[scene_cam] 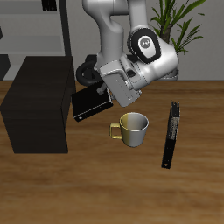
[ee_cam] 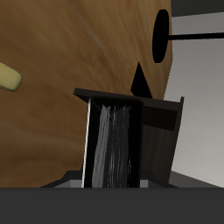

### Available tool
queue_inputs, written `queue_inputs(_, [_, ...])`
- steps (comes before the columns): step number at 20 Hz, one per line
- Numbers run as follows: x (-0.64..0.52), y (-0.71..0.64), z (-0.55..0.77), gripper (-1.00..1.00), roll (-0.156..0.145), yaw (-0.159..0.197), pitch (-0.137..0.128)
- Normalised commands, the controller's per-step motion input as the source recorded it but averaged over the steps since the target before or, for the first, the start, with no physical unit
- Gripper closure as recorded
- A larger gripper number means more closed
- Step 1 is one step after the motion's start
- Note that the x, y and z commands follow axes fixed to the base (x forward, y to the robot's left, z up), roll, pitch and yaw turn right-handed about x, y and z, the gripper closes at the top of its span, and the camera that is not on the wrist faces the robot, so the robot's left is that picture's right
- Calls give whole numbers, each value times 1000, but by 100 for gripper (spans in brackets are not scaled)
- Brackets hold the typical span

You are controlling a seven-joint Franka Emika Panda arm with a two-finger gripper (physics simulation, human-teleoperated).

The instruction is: Place the right black book in the top region of the shelf

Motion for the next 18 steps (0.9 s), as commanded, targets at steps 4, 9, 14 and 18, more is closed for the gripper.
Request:
queue_inputs(4, [72, -128, -44, 100, -1, -4, 7])
queue_inputs(9, [14, -142, -98, 100, -16, -14, 18])
queue_inputs(14, [72, -156, -101, 100, -18, -7, 10])
queue_inputs(18, [22, -218, -63, 100, -48, -19, 11])
